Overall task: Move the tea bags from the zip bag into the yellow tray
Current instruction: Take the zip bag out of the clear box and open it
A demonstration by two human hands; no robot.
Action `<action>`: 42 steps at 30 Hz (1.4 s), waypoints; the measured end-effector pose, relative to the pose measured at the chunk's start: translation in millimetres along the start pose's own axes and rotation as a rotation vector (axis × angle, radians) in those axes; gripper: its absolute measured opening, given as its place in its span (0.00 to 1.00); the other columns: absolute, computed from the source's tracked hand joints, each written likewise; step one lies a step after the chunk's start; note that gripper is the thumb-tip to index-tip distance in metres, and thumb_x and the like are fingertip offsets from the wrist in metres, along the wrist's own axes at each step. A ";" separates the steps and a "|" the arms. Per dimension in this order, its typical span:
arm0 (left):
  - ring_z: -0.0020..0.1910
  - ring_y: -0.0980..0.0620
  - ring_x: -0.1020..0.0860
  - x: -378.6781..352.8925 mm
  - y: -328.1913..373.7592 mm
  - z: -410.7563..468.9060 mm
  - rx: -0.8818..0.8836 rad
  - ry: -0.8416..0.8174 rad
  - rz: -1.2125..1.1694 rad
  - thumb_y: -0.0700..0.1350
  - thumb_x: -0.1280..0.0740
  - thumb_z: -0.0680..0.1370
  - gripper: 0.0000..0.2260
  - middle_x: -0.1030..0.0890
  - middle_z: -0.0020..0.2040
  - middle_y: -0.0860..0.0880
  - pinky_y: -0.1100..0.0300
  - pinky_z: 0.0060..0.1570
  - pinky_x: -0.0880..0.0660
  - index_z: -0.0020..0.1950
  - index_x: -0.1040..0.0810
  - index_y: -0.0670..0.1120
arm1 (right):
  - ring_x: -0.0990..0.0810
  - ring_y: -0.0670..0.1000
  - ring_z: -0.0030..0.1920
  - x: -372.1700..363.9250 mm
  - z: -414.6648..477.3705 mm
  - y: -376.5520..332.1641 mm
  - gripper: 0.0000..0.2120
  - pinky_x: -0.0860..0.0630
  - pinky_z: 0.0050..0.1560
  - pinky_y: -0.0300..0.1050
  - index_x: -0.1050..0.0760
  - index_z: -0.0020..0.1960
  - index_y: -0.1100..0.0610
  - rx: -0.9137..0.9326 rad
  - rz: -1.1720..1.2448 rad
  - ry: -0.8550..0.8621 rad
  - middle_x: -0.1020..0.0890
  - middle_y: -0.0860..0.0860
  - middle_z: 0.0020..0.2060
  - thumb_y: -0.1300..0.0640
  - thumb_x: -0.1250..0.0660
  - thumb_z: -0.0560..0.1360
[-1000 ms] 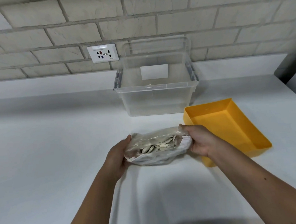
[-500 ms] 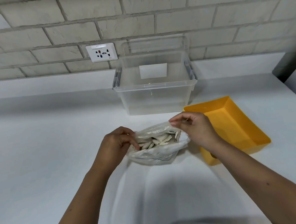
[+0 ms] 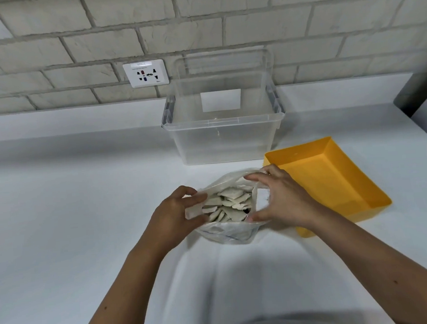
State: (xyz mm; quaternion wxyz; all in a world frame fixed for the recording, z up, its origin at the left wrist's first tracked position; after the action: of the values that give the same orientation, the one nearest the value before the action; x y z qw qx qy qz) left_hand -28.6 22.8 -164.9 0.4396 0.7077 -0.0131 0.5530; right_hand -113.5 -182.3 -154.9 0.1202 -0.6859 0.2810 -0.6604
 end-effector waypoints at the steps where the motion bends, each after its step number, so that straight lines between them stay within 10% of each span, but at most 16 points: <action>1: 0.48 0.55 0.23 -3.1 -1.1 -0.4 0.006 -0.028 0.003 0.50 0.23 0.72 0.25 0.28 0.61 0.61 0.64 0.46 0.29 0.68 0.23 0.56 | 0.36 0.47 0.68 -1.3 0.0 -1.6 0.50 0.31 0.65 0.44 0.38 0.74 0.42 0.008 -0.030 -0.010 0.36 0.45 0.68 0.38 0.19 0.56; 12: 0.38 0.56 0.24 14.8 19.3 -3.2 -0.007 0.102 -0.121 0.35 0.25 0.71 0.43 0.36 0.68 0.57 0.68 0.44 0.24 0.79 0.40 0.58 | 0.29 0.42 0.37 13.3 5.9 -20.4 0.52 0.30 0.32 0.36 0.50 0.77 0.43 0.103 -0.033 -0.012 0.38 0.45 0.59 0.68 0.26 0.65; 20: 0.41 0.57 0.22 -5.3 4.9 -3.1 0.078 0.080 -0.180 0.36 0.28 0.72 0.43 0.34 0.68 0.53 0.68 0.47 0.25 0.80 0.44 0.59 | 0.27 0.51 0.61 5.9 14.7 -9.4 0.31 0.28 0.58 0.44 0.36 0.74 0.42 0.073 0.056 0.037 0.25 0.51 0.60 0.50 0.29 0.74; 27: 0.42 0.57 0.23 -1.5 -3.7 -3.3 0.108 0.073 -0.165 0.34 0.29 0.71 0.42 0.34 0.66 0.52 0.65 0.50 0.25 0.78 0.41 0.62 | 0.24 0.56 0.53 9.5 23.3 -8.1 0.33 0.29 0.46 0.42 0.31 0.72 0.44 0.030 -0.156 0.134 0.24 0.54 0.51 0.72 0.37 0.73; 35: 0.39 0.55 0.22 -3.2 -2.5 0.0 0.117 0.040 -0.158 0.35 0.28 0.72 0.43 0.34 0.64 0.53 0.76 0.44 0.30 0.78 0.42 0.64 | 0.29 0.49 0.48 7.2 20.5 -1.6 0.30 0.37 0.43 0.36 0.33 0.72 0.43 0.025 -0.100 0.116 0.32 0.48 0.46 0.66 0.34 0.76; 42: 0.42 0.57 0.23 -1.6 1.6 -2.9 0.127 0.037 -0.181 0.36 0.27 0.73 0.42 0.33 0.65 0.51 0.66 0.50 0.26 0.78 0.42 0.64 | 0.30 0.47 0.46 10.8 14.6 -0.7 0.29 0.32 0.44 0.39 0.33 0.72 0.42 0.031 -0.087 0.121 0.31 0.46 0.48 0.62 0.31 0.76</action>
State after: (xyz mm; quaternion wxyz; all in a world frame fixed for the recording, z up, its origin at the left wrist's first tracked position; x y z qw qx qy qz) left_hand -32.3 23.0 -165.2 0.4421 0.7220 0.0939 0.5238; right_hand -99.4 -190.6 -146.9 0.0848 -0.6543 0.2474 -0.7095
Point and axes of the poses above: each hand's wrist, its own z-axis towards the middle knuckle, its own x-axis out of the back of the hand, y = z × x, the point moved 9 cm from there along z, towards the middle knuckle
